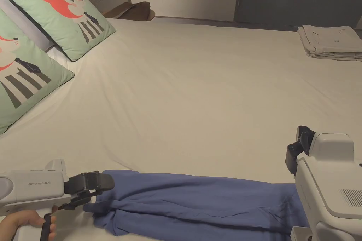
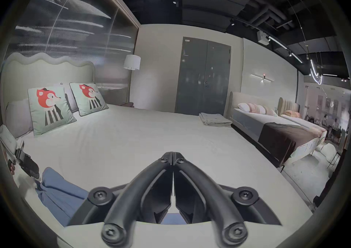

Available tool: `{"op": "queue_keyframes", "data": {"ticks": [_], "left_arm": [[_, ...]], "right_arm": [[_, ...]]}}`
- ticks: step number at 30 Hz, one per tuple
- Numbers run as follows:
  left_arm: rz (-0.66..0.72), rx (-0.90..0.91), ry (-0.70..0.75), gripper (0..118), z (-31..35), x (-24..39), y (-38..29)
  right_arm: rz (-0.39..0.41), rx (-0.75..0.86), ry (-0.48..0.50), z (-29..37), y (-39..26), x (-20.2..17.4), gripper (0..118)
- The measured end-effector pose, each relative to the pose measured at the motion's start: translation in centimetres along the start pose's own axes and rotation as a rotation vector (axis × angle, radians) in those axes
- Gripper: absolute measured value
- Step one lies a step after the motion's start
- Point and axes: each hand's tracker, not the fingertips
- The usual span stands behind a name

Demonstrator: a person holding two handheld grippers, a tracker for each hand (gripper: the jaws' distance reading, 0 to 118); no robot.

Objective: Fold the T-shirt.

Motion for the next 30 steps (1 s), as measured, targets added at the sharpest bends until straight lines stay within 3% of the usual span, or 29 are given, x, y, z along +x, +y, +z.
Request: {"op": "queue_keyframes", "data": {"ticks": [4, 9, 13, 16, 18, 19, 28, 30], "left_arm": [[0.007, -0.034, 0.002, 93, -1.3, -2.2, -0.4], [-0.009, -0.044, -0.002, 84, -2.0, 0.4, -1.6], [0.003, -0.033, -0.006, 49, -1.9, -0.7, -0.8], [0.002, -0.045, -0.009, 42, -3.0, -0.5, -0.8], [-0.007, -0.044, -0.005, 18, -4.2, 1.6, -1.5], [-0.011, -0.040, 0.000, 14, -4.3, 1.9, -1.6], [-0.076, 0.001, 0.003, 11, -1.2, 3.7, -1.1], [-0.093, 0.021, 0.011, 10, -0.7, 1.0, 0.1]], "right_arm": [[0.003, -0.005, -0.007, 0.0, -0.2, 0.1, 0], [0.004, -0.013, -0.015, -0.2, -0.3, 0.5, 0], [0.000, -0.016, -0.020, -0.2, -0.4, 0.7, 0], [-0.002, -0.020, -0.023, -0.1, -0.6, 0.9, 0], [-0.004, -0.021, -0.027, -0.1, -0.7, 1.1, 0], [-0.005, -0.022, -0.029, 0.0, -0.7, 1.2, 0], [-0.013, -0.017, -0.041, 0.2, -0.4, 2.0, 0], [-0.022, -0.014, -0.040, 0.2, -0.4, 2.0, 0]]}}
